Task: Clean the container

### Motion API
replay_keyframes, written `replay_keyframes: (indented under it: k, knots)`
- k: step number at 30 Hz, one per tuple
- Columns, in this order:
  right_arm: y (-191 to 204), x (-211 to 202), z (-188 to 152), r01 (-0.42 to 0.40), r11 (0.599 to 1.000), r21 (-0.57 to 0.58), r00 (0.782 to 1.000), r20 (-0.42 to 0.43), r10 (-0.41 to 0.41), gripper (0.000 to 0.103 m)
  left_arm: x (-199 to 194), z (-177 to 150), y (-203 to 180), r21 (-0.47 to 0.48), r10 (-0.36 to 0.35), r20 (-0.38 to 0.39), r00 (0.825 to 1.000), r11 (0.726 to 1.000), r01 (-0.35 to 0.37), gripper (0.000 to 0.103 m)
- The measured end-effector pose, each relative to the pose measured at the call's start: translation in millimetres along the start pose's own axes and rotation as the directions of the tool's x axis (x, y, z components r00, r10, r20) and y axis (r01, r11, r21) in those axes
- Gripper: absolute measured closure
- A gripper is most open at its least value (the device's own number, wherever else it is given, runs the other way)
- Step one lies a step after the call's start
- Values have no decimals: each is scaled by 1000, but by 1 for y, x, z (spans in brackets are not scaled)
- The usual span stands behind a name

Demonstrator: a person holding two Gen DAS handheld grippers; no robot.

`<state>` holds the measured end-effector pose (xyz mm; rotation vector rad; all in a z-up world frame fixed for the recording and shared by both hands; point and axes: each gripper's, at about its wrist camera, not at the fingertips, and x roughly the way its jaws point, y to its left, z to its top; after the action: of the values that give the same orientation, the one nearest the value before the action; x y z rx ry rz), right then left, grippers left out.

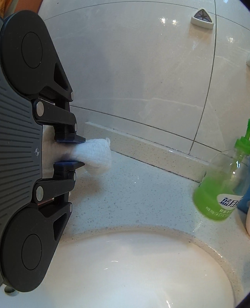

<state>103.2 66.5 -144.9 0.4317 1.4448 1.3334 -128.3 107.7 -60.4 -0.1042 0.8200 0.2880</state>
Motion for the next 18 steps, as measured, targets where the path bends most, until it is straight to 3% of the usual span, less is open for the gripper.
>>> replay_keyframes:
  k: [18]
  knots:
    - [-33,-42,-33,26,990,137,993,113,-42,83,2,-2,5,-5,24,-15,1000,1000,-24,65]
